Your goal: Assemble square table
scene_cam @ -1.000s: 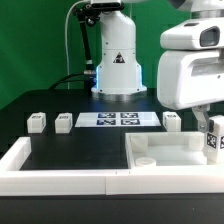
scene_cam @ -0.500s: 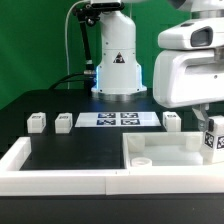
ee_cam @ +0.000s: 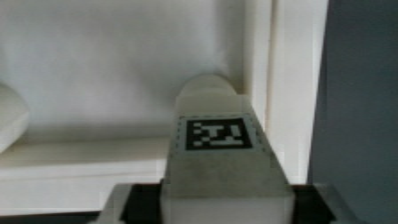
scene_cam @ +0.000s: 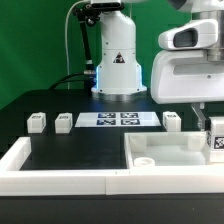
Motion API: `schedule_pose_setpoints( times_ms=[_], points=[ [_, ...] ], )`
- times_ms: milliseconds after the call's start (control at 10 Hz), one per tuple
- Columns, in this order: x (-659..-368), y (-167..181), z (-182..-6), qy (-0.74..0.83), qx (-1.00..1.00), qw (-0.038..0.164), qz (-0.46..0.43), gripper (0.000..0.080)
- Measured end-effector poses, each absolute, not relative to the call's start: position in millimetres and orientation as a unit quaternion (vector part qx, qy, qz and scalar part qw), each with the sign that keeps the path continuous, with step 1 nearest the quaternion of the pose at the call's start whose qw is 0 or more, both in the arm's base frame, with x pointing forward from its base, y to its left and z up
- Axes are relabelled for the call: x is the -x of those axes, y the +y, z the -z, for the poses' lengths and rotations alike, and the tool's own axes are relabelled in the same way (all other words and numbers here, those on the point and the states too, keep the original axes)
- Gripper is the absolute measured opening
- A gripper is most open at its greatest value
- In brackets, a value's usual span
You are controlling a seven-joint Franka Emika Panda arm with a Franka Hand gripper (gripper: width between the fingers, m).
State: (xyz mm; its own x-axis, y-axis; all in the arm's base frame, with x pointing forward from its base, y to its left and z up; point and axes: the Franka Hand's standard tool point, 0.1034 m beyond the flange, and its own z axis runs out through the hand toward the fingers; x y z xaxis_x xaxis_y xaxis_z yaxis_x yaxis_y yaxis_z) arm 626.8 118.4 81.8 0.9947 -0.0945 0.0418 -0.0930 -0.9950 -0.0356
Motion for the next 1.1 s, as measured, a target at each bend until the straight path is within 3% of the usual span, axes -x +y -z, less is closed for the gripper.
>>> schedule_pose_setpoints(
  times_ms=[800, 1100],
  points=[
    [-622.1, 124.9, -80.5, 0.427, 0.904, 0.014, 0.012, 0.0294],
    [-621.9, 125.7, -80.6, 0.504, 0.864, 0.018, 0.008, 0.0294]
  ],
)
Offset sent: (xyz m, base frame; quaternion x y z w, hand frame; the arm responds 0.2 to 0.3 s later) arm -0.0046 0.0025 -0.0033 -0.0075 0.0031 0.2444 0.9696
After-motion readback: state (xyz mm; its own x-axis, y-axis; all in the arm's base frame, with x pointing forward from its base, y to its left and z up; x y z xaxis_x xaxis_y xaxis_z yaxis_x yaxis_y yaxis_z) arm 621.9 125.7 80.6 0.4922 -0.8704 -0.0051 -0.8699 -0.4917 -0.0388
